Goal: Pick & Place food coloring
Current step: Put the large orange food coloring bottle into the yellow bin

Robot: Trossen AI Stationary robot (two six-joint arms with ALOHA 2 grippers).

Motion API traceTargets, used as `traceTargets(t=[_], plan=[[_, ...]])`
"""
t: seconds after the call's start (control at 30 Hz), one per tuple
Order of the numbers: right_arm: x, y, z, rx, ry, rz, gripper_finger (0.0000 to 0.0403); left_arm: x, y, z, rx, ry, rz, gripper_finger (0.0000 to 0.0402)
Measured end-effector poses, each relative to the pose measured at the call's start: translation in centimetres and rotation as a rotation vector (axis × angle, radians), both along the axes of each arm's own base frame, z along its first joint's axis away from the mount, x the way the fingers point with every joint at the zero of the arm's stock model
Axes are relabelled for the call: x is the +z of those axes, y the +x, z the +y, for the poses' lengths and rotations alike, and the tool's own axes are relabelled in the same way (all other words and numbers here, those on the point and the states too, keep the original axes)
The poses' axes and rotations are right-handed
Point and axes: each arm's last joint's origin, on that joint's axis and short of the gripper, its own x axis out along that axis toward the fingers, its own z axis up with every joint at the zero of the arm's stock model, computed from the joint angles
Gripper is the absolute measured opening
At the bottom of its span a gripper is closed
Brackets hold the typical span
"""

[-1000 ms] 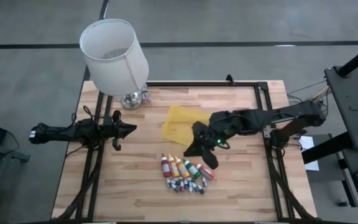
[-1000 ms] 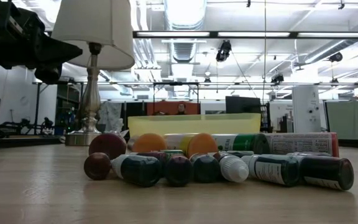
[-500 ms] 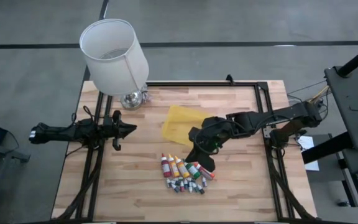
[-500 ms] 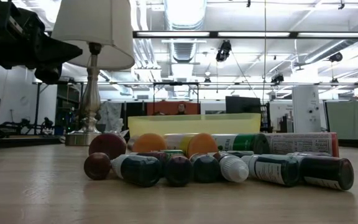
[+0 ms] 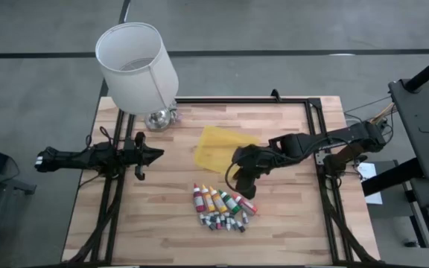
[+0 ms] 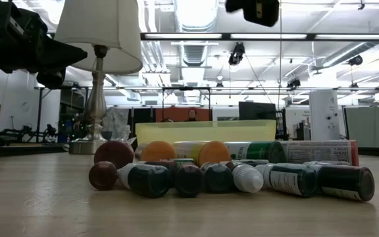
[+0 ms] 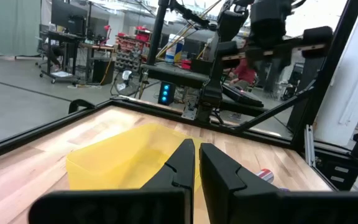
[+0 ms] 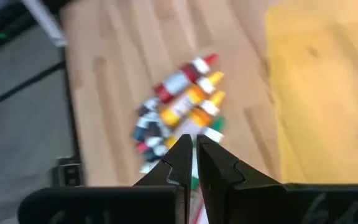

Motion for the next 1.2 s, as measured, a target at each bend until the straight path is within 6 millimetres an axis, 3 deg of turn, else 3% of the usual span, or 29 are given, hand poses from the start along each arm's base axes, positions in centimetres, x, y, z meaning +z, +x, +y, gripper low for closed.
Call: traceTargets(t=[0.77,1.2], plan=[[-3.3,1.0,0.7,0.059,-0.084,0.152,0.0021,0.0,0.0,0.0,0.0,0.0,0.0,0.0],[-4.0,0.4,1.4,0.048,-0.021,0.257,0.0151,0.0,0.0,0.0,0.0,0.0,0.0,0.0]])
